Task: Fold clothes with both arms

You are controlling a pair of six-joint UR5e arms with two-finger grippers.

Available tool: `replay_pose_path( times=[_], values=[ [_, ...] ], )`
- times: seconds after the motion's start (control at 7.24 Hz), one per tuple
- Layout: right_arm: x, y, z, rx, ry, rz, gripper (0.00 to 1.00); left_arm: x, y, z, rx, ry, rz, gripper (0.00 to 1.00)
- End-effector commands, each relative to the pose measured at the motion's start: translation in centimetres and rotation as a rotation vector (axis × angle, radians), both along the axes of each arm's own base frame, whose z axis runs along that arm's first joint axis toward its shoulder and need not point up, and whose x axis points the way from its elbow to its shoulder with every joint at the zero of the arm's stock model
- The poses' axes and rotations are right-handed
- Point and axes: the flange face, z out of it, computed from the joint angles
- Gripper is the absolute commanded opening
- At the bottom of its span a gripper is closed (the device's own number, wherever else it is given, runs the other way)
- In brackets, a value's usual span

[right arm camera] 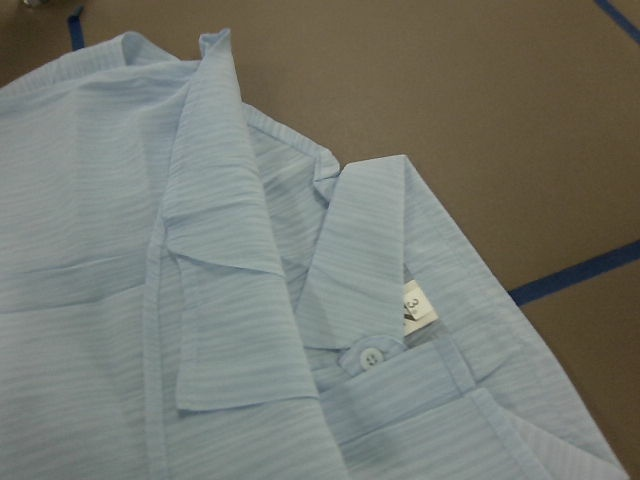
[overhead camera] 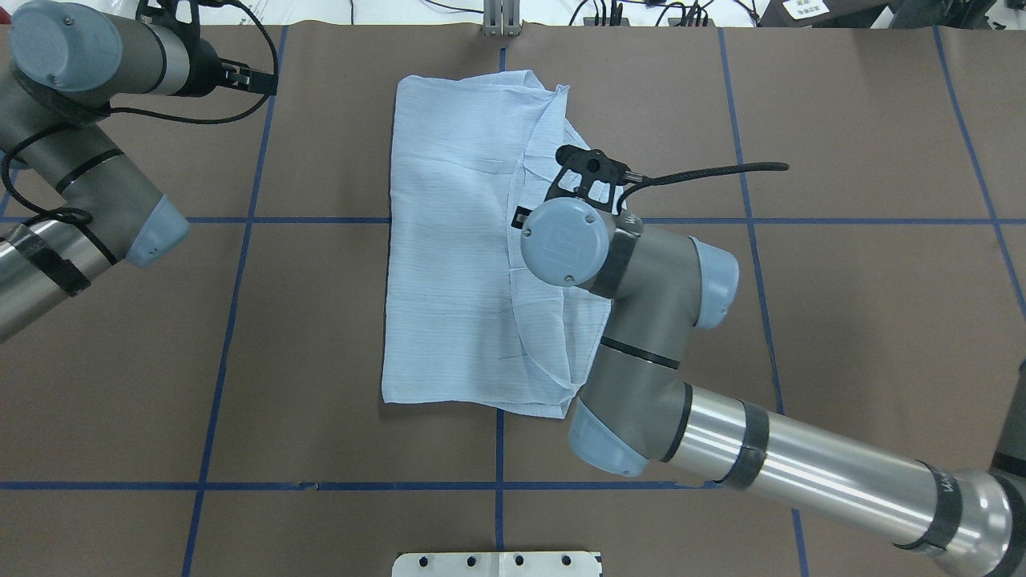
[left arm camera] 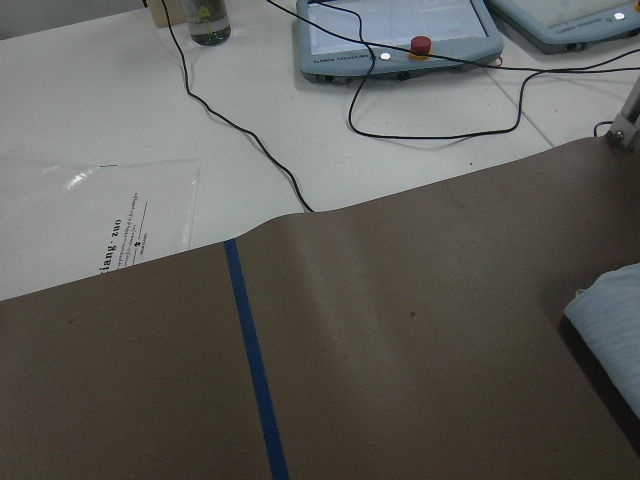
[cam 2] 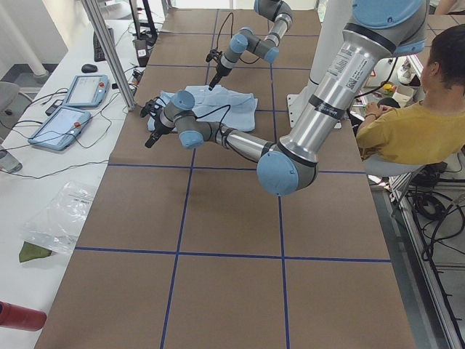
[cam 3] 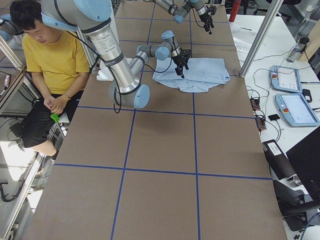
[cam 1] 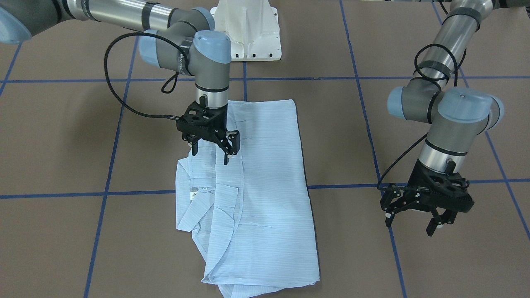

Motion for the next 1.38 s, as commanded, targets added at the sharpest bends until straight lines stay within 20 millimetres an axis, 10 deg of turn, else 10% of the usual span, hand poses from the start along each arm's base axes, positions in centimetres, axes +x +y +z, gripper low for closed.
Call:
replay_pose_path(
  times=[0.0,0.55,1.24],
  values=[
    [-5.1,-2.0,-2.8,-0.081,0.121,-0.091,1.00,0.0,0.1,0.3,-0.002,-0.002,0.000,1.00],
    [-9.6,-2.8,-2.5,-0.142,0.275,-0.213,1.00,0.2,0.3,0.2,-0.001,0.001,0.006,1.00],
    [-9.1,-2.6,-1.7,-0.158,0.398,-0.282,1.00,0.3,0.4,0.3,0.001,0.003,0.007,1.00]
  ],
)
